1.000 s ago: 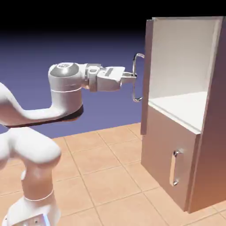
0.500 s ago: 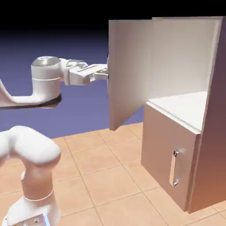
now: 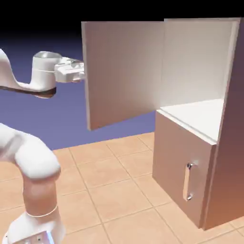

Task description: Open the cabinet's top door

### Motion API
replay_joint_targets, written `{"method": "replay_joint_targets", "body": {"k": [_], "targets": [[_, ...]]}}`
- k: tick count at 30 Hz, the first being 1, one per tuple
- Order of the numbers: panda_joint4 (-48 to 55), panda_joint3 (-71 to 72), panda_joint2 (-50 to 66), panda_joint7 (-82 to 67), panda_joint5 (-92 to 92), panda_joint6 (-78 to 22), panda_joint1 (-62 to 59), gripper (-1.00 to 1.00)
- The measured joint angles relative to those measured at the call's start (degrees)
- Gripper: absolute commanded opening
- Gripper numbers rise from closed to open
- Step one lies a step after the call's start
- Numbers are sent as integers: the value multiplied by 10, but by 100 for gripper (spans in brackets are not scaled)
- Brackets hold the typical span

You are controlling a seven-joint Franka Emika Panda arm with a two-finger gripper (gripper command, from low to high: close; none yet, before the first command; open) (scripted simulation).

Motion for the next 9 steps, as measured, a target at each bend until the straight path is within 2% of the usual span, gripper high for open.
{"method": "replay_joint_targets", "body": {"k": [8, 9], "targets": [[153, 166, 121, 51, 42, -149, -158, -100], [165, 181, 129, 55, 45, -160, -173, 100]]}}
